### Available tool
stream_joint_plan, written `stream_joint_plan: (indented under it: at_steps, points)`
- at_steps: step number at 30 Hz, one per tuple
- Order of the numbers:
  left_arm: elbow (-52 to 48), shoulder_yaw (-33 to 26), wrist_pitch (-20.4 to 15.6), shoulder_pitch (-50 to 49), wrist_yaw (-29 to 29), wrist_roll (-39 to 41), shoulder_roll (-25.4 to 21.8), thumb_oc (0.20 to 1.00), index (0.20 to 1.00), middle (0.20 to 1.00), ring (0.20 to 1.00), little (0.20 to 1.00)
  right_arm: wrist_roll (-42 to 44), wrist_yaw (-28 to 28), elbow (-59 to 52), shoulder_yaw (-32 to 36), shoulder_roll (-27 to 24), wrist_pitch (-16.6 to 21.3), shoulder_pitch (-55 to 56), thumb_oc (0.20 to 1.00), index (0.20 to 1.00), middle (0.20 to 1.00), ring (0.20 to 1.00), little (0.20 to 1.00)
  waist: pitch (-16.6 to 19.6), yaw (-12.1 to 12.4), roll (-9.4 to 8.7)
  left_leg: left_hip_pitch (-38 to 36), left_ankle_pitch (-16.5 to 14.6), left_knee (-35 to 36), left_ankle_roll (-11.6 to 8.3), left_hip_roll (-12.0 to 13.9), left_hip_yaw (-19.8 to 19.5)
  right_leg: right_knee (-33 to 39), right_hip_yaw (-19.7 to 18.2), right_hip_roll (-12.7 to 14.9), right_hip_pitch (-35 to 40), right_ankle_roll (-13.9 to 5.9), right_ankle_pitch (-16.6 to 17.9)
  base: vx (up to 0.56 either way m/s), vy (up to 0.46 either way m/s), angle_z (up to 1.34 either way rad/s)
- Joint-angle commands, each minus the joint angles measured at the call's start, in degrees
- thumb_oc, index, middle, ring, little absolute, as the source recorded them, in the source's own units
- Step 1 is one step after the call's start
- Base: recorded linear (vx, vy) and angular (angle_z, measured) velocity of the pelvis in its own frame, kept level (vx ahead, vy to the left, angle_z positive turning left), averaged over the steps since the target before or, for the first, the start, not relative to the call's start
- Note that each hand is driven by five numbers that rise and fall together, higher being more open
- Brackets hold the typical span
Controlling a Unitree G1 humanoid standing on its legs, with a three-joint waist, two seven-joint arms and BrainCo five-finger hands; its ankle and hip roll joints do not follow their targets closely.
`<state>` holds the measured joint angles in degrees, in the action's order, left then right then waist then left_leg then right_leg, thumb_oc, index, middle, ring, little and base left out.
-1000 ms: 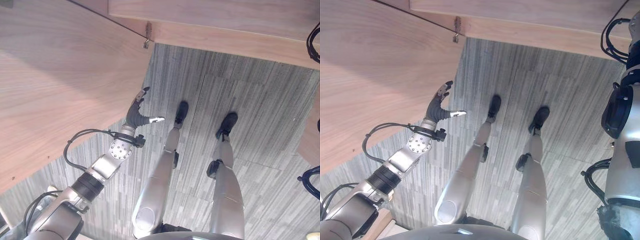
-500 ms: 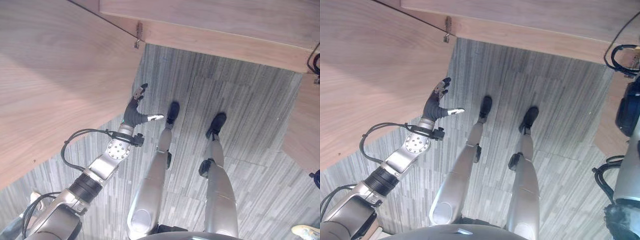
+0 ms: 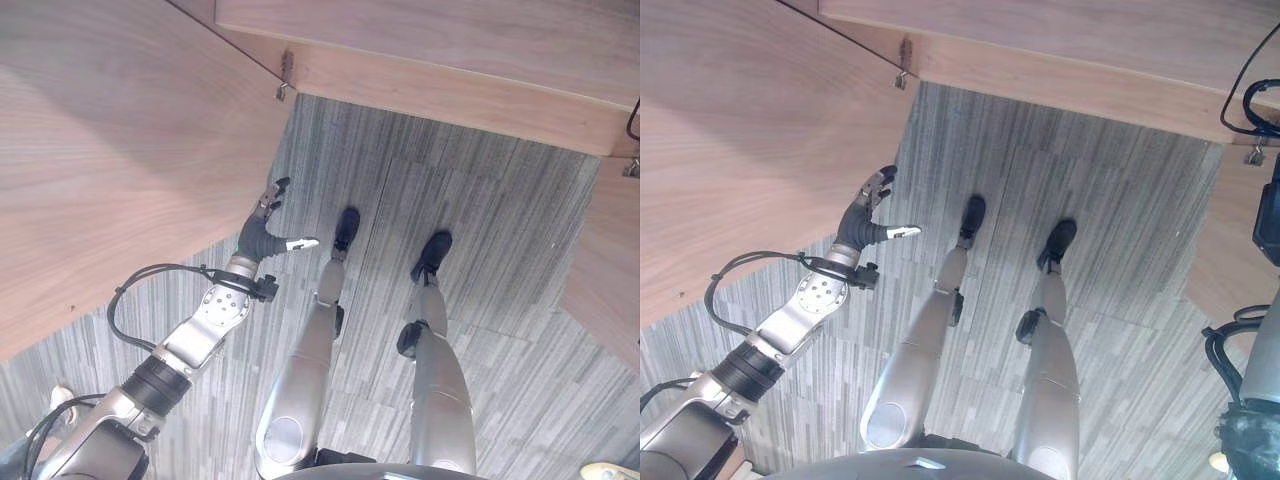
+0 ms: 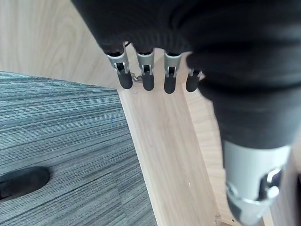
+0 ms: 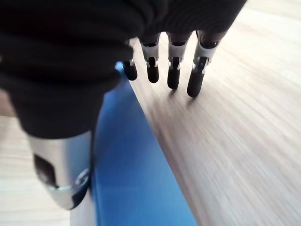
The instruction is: Put the empty folder in the office cabinet
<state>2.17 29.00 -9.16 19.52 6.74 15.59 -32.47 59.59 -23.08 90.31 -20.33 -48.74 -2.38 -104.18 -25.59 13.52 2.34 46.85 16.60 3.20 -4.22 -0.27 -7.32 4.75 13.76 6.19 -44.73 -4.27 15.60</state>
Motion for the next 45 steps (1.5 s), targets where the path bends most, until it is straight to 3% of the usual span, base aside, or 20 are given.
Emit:
stream_joint_plan:
  at_steps: [1, 4, 8, 9, 10, 11, 12, 13, 16, 22, 32, 35, 36, 40, 42, 45]
  points:
    - [-3.7, -0.1, -1.5, -6.1, 0.3, 1.0, -1.6, 1.0, 1.0, 1.0, 1.0, 1.0, -2.7, 1.6, -2.4, -7.9, -1.2, 2.9, 3.1, 1.0, 1.0, 1.0, 1.0, 1.0, 7.2, 2.4, -1.84, -4.0, -11.4, 1.8, -3.8, 1.8, -1.0, 0.1, 2.5, 0.1, 4.0, -4.58, -11.1, -0.08, 0.038, 0.03]
    - [-4.1, -0.2, -1.4, -6.0, 0.5, 1.3, -1.5, 1.0, 1.0, 1.0, 1.0, 1.0, -1.4, 1.1, 0.3, -6.9, -1.6, 2.1, 2.5, 1.0, 1.0, 1.0, 1.0, 1.0, 6.8, 2.7, -1.9, -3.4, -10.1, 1.8, -3.74, 1.5, -0.8, 0.0, 3.5, 0.4, 3.5, -4.29, -10.0, -0.05, 0.017, 0.04]
    - [-4.3, 0.0, -0.9, -5.4, 0.9, 1.6, -0.9, 1.0, 1.0, 1.0, 1.0, 1.0, 0.6, -0.8, 2.6, -4.9, -1.4, 1.7, 2.0, 1.0, 1.0, 1.0, 1.0, 1.0, 7.1, 2.6, -1.82, -3.6, -11.3, 1.8, -3.86, 1.5, -1.4, 0.2, 2.7, 0.2, 4.1, -4.57, -11.0, 0.02, 0.001, 0.02]
    - [-4.4, 0.0, -0.7, -5.3, 1.1, 1.7, -0.7, 1.0, 1.0, 1.0, 1.0, 1.0, 1.6, -1.7, 3.1, -4.0, -1.2, 1.9, 2.0, 1.0, 1.0, 1.0, 1.0, 1.0, 6.6, 2.7, -1.7, -3.2, -10.2, 1.8, -3.71, 1.2, -0.9, 0.0, 3.4, 0.4, 3.7, -4.28, -10.0, 0.07, -0.009, 0.02]
    - [-4.5, -0.1, -0.6, -5.0, 1.4, 1.9, -0.4, 1.0, 1.0, 1.0, 1.0, 1.0, 2.9, -2.9, 3.6, -2.9, -1.1, 2.3, 2.0, 1.0, 1.0, 1.0, 1.0, 1.0, 7.0, 2.5, -1.74, -3.6, -11.4, 1.8, -3.85, 1.3, -1.4, 0.2, 2.6, 0.2, 4.3, -4.57, -11.0, -0.09, 0.061, 0.04]
    - [-4.6, -0.4, -0.2, -4.9, 2.2, 2.3, 0.1, 1.0, 1.0, 1.0, 1.0, 1.0, 6.0, -5.0, 3.9, -0.6, -1.0, 3.4, 2.4, 1.0, 1.0, 1.0, 1.0, 1.0, 6.5, 2.3, -1.66, -3.2, -10.3, 1.8, -3.65, 1.0, -1.0, 0.1, 3.3, 0.5, 3.9, -4.36, -9.8, 0.06, 0.002, 0.05]
    - [-4.6, -0.5, -0.2, -4.8, 2.2, 2.3, 0.1, 1.0, 1.0, 1.0, 1.0, 1.0, 6.1, -5.2, 3.8, -0.6, -1.0, 3.4, 2.5, 1.0, 1.0, 1.0, 1.0, 1.0, 6.9, 2.2, -1.79, -3.7, -11.5, 1.8, -3.8, 1.2, -1.4, 0.2, 2.5, 0.3, 4.4, -4.63, -11.0, -0.09, 0.062, 0.03]
    - [-4.7, -0.7, -0.1, -4.8, 2.7, 2.5, 0.3, 1.0, 1.0, 1.0, 1.0, 1.0, 8.2, -6.5, 4.1, 0.8, -1.1, 4.4, 2.9, 1.0, 1.0, 1.0, 1.0, 1.0, 6.4, 2.1, -1.71, -3.3, -10.3, 1.8, -3.69, 1.0, -1.0, 0.1, 3.3, 0.5, 3.9, -4.42, -9.8, 0.0, 0.0, 0.0]
    - [-5.1, -1.4, 0.5, -4.1, 4.0, 3.0, 1.3, 1.0, 1.0, 1.0, 1.0, 1.0, 12.8, -11.2, 5.2, 4.8, -0.8, 5.7, 4.6, 1.0, 1.0, 1.0, 1.0, 1.0, 6.2, 1.2, -1.75, -3.3, -10.5, 1.8, -3.73, 0.9, -0.9, 0.2, 3.0, 0.4, 4.0, -4.41, -9.8, -0.03, 0.045, 0.01]
    - [-5.6, -1.9, 0.4, -3.2, 4.9, 4.1, 2.4, 1.0, 1.0, 1.0, 1.0, 1.0, 15.3, -14.4, 5.9, 8.7, 1.6, 5.0, 8.3, 1.0, 1.0, 1.0, 1.0, 1.0, 5.5, -0.2, -2.31, -3.5, -10.8, 1.8, -3.78, 0.9, -1.0, 0.2, 2.7, 0.3, 4.2, -4.33, -9.9, 0.0, 0.006, 0.0]
    - [-6.5, -2.0, 0.5, -2.4, 5.8, 4.6, 2.8, 1.0, 1.0, 1.0, 1.0, 1.0, 15.4, -16.5, 5.5, 9.0, 5.3, 4.3, 8.8, 1.0, 1.0, 1.0, 1.0, 1.0, 4.3, -1.2, -2.55, -3.8, -10.8, 1.8, -3.78, 1.2, -0.2, 0.2, 2.2, 0.0, 4.3, -4.22, -9.6, 0.0, 0.002, 0.0]
    - [-6.7, -2.1, 0.1, -2.5, 6.5, 5.2, 2.5, 1.0, 1.0, 1.0, 1.0, 1.0, 7.1, -16.9, 4.7, 4.3, 6.0, 1.1, 7.4, 1.0, 1.0, 1.0, 1.0, 1.0, 4.1, -1.2, -2.63, -4.1, -10.6, 1.8, -3.82, 1.3, 0.2, 0.2, 2.2, 0.0, 4.5, -4.18, -9.5, -0.01, 0.001, -0.03]
    - [-7.2, -2.4, -0.3, -3.1, 7.1, 5.2, 2.1, 1.0, 1.0, 1.0, 1.0, 1.0, -2.4, -17.6, 3.6, -0.3, 5.8, -1.2, 6.8, 1.0, 1.0, 1.0, 1.0, 1.0, 4.0, -0.9, -2.65, -4.3, -10.3, 1.8, -3.86, 1.4, 0.4, 0.2, 2.4, 0.1, 4.7, -4.19, -9.4, -0.02, -0.002, -0.05]
    - [-7.8, -2.6, -0.8, -3.8, 8.2, 4.5, 1.8, 1.0, 1.0, 1.0, 1.0, 1.0, -13.4, -18.6, 1.8, -4.6, 5.3, -2.8, 7.0, 1.0, 1.0, 1.0, 1.0, 1.0, 4.0, -0.5, -2.1, -4.8, -10.0, 1.8, -3.93, 1.4, 0.5, 0.2, 2.6, 0.1, 5.2, -4.18, -9.4, -0.04, 0.001, -0.03]
    - [-7.0, -2.2, -0.7, -3.5, 9.8, 3.6, 2.1, 1.0, 1.0, 1.0, 1.0, 1.0, -25.0, -23.9, -0.6, -6.7, 5.2, -4.0, 8.6, 1.0, 1.0, 1.0, 1.0, 1.0, 4.3, 0.1, -1.58, -5.6, -9.9, 1.8, -3.77, 1.1, 0.6, 0.2, 2.6, 0.0, 5.9, -4.12, -9.3, -0.06, 0.01, -0.02]
    - [-6.1, -1.3, -0.4, -3.2, 9.9, 2.9, 2.6, 1.0, 1.0, 1.0, 1.0, 1.0, -32.3, -26.5, -0.7, -7.7, 4.4, -6.8, 9.6, 1.0, 1.0, 1.0, 1.0, 1.0, 4.7, 0.6, -1.12, -6.4, -9.8, 1.8, -3.53, 0.9, 0.8, 0.2, 2.6, 0.0, 6.6, -4.16, -9.3, -0.03, 0.025, -0.02]
